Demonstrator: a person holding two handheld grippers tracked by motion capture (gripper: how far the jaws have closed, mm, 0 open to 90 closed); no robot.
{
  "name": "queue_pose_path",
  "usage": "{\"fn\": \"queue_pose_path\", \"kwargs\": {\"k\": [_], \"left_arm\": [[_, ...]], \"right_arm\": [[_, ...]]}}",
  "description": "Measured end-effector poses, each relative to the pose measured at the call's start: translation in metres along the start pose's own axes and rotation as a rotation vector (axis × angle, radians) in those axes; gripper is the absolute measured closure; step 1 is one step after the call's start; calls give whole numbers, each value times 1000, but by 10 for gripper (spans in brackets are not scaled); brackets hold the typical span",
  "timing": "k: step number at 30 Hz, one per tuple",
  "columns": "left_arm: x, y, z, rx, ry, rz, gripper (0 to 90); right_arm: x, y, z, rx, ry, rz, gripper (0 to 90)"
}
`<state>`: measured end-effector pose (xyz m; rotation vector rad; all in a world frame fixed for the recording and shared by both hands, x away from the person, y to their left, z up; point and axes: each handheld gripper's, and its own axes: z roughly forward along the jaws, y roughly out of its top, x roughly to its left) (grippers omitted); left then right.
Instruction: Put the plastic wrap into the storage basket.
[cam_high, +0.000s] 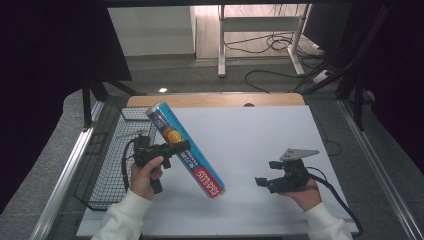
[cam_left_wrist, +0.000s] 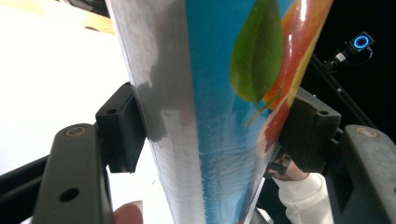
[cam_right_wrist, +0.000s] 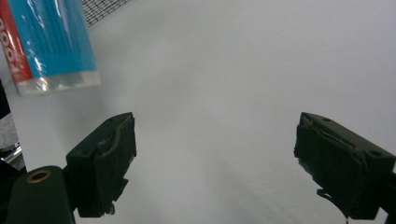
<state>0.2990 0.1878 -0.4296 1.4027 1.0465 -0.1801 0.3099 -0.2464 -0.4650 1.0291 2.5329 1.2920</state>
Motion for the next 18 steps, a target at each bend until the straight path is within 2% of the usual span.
{"fn": "queue_pose_path", "kwargs": {"k": [9, 18], "left_arm": [[-3, 10, -29, -12, 59, 28, 322], [-2, 16, -47, -15, 97, 47, 322]], "right_arm": [[-6, -3, 0, 5, -9, 9, 127], [-9, -4, -1, 9, -21, 16, 127]]}}
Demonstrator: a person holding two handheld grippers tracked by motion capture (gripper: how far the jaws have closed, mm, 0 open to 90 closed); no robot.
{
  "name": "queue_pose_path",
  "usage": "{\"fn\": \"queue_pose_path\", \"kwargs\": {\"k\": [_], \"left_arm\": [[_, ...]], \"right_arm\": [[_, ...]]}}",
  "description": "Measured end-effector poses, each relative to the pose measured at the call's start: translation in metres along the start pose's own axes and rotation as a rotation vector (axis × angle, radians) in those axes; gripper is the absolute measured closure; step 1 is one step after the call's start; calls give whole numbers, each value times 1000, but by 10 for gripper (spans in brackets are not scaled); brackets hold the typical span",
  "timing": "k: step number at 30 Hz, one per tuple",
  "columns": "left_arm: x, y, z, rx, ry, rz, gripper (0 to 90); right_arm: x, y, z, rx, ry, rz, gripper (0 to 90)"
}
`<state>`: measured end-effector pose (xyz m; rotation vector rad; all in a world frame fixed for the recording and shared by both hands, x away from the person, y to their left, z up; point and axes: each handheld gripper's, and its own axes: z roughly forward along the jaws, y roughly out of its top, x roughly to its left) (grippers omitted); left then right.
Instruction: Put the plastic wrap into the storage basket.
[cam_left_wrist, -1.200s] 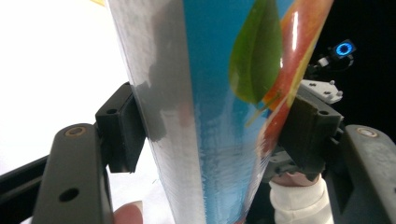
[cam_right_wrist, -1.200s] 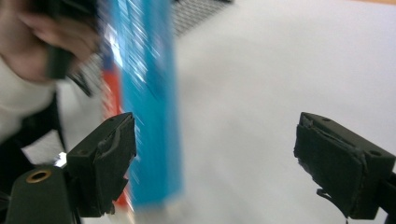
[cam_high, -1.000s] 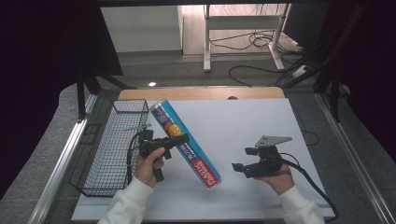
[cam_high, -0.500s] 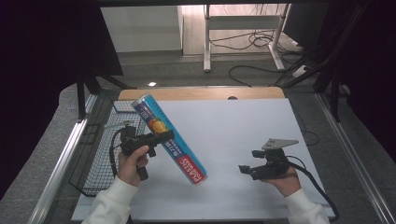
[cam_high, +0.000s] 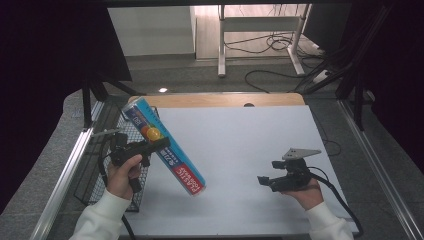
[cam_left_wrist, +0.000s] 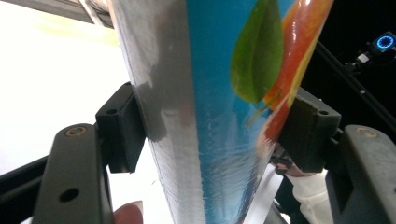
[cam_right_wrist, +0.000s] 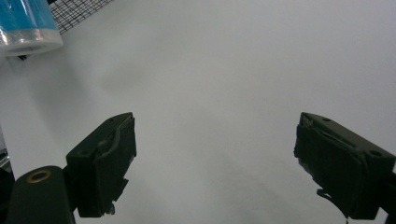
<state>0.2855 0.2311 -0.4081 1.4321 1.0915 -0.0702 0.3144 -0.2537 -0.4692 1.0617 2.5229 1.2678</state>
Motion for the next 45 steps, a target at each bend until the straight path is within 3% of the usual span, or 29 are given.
{"fn": "queue_pose_path", "kwargs": {"k": [8, 20, 29, 45], "left_arm": [[1, 9, -17, -16, 22, 13, 322], [7, 24, -51, -20, 95, 6, 322], [15, 42, -85, -34, 188, 19, 322], [20, 60, -129, -87, 281, 28, 322]], "right_arm": [[0, 0, 0, 7, -9, 0, 127], [0, -1, 1, 12, -17, 1, 127], [-2, -1, 2, 20, -24, -4, 127], [-4, -1, 2, 20, -24, 8, 127]]}}
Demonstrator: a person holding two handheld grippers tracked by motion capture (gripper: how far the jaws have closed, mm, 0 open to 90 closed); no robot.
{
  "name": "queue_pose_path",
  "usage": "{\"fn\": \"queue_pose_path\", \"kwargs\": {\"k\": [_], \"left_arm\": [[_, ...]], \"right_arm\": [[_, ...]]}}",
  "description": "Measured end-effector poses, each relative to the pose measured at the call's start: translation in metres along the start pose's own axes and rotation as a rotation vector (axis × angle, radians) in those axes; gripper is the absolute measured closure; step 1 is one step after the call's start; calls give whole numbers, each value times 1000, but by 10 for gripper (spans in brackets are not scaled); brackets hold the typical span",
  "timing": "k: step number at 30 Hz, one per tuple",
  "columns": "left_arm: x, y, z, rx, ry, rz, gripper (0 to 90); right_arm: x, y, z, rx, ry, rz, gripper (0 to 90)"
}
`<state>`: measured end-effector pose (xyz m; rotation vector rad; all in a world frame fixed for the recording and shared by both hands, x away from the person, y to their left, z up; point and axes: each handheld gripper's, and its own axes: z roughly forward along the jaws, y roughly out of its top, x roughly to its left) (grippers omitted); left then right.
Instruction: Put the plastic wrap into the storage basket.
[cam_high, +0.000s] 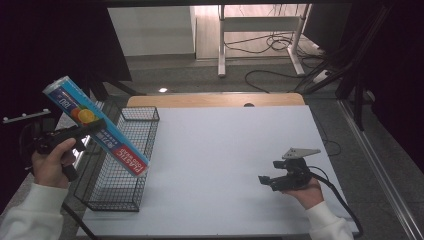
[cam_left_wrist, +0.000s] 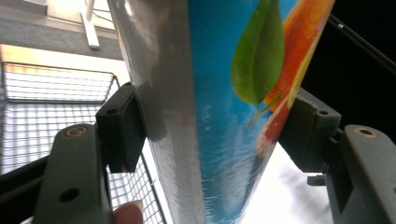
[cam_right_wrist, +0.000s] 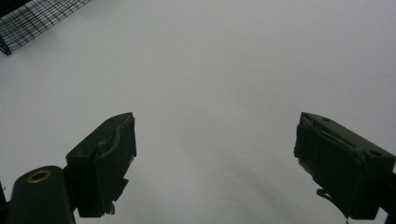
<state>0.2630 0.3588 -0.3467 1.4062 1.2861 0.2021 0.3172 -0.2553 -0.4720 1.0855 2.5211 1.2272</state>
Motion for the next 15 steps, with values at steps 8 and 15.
{"fn": "queue_pose_path", "kwargs": {"k": [8, 15], "left_arm": [[10, 3, -11, 1, 69, 9, 322], [21, -3, -9, 49, 125, 10, 322]], "right_arm": [[-1, 0, 0, -1, 0, 5, 127], [-1, 0, 0, 2, 0, 5, 127]]}}
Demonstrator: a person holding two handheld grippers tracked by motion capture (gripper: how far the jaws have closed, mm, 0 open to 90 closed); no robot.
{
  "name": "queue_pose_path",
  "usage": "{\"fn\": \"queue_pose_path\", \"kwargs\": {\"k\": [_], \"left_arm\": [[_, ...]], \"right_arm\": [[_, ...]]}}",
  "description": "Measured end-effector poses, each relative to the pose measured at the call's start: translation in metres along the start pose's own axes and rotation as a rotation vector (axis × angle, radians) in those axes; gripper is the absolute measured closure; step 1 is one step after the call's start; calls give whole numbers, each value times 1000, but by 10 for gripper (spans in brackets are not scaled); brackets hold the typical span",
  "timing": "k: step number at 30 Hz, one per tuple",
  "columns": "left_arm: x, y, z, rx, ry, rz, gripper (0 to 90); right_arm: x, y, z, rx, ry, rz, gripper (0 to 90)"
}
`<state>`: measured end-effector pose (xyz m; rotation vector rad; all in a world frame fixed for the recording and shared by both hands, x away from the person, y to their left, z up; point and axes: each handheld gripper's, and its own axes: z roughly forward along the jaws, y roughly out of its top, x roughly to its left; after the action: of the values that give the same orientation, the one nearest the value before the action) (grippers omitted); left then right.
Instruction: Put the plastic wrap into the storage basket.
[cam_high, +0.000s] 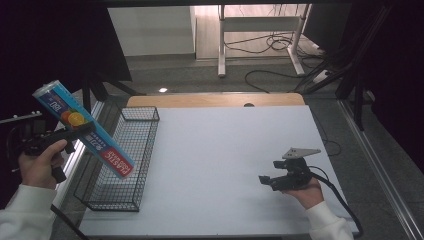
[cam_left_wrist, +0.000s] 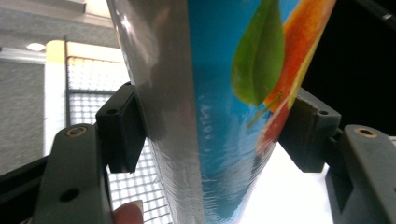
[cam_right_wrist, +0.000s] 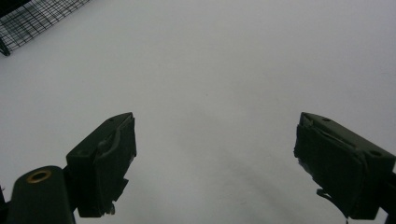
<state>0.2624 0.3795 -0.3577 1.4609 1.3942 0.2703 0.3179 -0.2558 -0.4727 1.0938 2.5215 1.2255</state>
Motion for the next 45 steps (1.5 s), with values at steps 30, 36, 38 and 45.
{"fn": "queue_pose_path", "kwargs": {"k": [30, 36, 38, 45], "left_arm": [[13, -28, 57, 209, 94, 31, 322], [17, -23, 77, 203, 108, 6, 321], [17, -21, 86, 201, 120, -8, 321], [21, -16, 113, 205, 149, -28, 321]], "right_arm": [[-3, 0, -1, -5, -7, 10, 127], [-3, 0, -1, -4, -7, 13, 127], [-3, 0, 0, -4, -6, 12, 127], [-5, -1, -1, -1, -10, 13, 127]]}}
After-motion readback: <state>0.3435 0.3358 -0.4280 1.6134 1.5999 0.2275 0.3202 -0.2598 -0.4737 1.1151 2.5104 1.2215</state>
